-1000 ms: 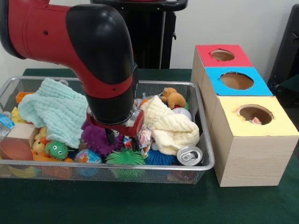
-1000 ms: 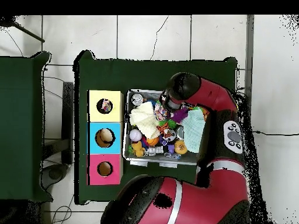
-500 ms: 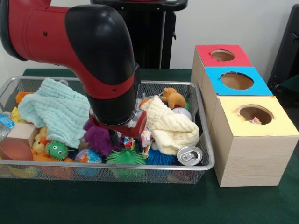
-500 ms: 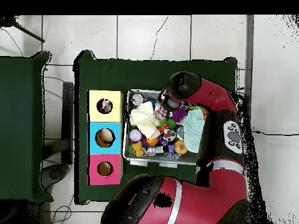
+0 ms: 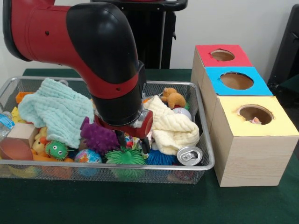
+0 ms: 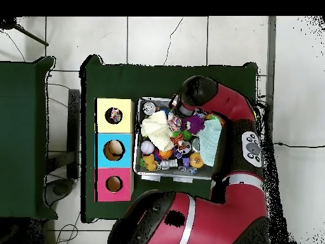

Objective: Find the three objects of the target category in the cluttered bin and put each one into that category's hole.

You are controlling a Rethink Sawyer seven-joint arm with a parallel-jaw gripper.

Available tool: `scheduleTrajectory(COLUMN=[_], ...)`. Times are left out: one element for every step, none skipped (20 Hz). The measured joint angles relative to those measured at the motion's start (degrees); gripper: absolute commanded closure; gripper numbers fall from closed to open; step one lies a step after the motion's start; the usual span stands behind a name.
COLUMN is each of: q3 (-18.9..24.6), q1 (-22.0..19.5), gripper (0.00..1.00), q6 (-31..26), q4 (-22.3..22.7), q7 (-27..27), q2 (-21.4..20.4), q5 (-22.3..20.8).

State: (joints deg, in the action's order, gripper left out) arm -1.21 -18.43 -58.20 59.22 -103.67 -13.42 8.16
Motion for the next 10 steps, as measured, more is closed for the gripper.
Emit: scheduleTrajectory(q3=[0.0, 0.0, 0.0, -0.01, -0.01, -0.01, -0.01, -0.01, 0.0, 0.0], q1=[0.09, 0.13, 0.16, 0.18, 0.26, 0.29, 0.37, 0.62, 0.71, 0.8], gripper=[0.0, 0.0, 0.0, 0.0, 0.0, 0.0, 0.0, 0.0, 0.0, 0.0], q6=[0.0, 0.0, 0.01, 0.01, 0.01, 0.01, 0.0, 0.01, 0.01, 0.01], q4=[0.0, 0.01, 0.0, 0.0, 0.02, 0.03, 0.07, 0.37, 0.56, 0.76], q7=[0.0, 0.0, 0.0, 0.0, 0.0, 0.0, 0.0, 0.0, 0.0, 0.0], q2=[0.0, 0.0, 0.0, 0.0, -0.01, -0.02, -0.06, -0.29, -0.42, -0.55], q5=[0.33, 0.49, 0.59, 0.69, 0.95, 1.02, 1.14, 1.37, 1.43, 1.5])
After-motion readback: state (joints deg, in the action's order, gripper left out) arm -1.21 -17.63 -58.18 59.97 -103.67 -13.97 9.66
